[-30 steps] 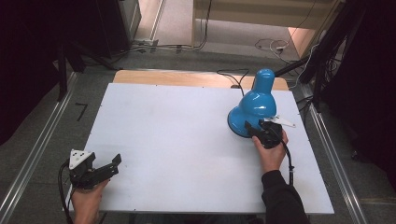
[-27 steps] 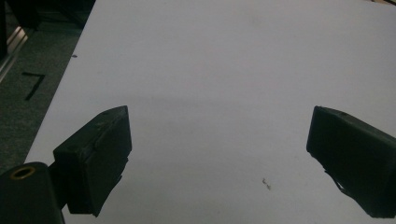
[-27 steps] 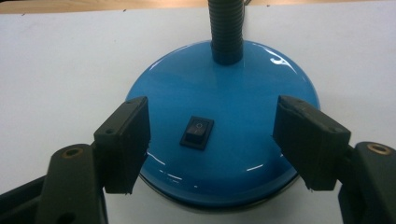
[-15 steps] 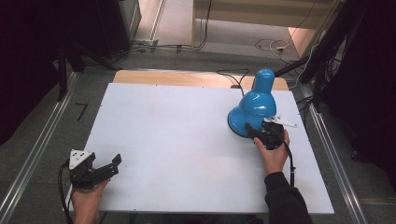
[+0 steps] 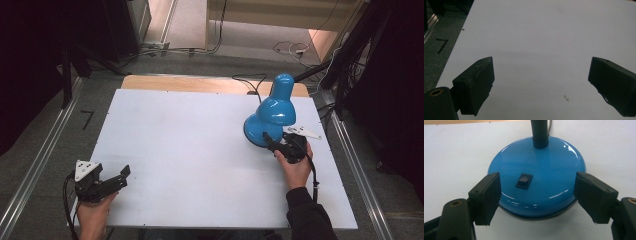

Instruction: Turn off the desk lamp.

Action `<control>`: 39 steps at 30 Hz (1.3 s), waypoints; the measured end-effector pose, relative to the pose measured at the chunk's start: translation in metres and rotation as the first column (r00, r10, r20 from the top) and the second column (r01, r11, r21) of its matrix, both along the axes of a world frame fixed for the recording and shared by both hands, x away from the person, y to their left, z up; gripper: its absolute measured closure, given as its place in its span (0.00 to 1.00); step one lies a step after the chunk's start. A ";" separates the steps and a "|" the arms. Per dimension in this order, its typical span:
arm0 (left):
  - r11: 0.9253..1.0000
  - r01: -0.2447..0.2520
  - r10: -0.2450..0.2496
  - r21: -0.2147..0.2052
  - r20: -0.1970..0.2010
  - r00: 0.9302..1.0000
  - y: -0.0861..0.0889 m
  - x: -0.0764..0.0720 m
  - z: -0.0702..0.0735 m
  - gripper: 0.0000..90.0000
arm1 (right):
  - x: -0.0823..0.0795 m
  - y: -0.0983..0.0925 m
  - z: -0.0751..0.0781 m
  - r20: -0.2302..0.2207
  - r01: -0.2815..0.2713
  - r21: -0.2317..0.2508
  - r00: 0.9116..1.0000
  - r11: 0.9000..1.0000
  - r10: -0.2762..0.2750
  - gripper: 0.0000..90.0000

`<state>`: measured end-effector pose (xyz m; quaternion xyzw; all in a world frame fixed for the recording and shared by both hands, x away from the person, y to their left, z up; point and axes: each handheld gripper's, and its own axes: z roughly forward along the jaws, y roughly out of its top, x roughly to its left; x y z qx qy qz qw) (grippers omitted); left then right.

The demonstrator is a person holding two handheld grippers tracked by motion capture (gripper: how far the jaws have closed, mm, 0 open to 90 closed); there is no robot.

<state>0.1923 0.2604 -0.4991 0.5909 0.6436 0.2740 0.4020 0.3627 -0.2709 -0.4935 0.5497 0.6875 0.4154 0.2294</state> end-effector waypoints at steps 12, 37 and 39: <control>1.000 -0.001 0.001 0.001 0.001 1.000 -0.001 0.000 0.000 0.08 | -0.007 -0.009 0.001 0.001 -0.005 0.014 1.000 1.000 0.005 0.23; 1.000 -0.002 0.002 0.003 0.001 1.000 -0.001 0.000 0.000 0.08 | -0.023 -0.032 0.001 -0.003 0.012 0.010 1.000 1.000 -0.012 0.21; 1.000 -0.002 0.002 0.004 0.001 1.000 -0.001 0.000 0.000 0.08 | -0.025 -0.033 0.002 -0.001 0.013 0.013 1.000 1.000 -0.013 0.21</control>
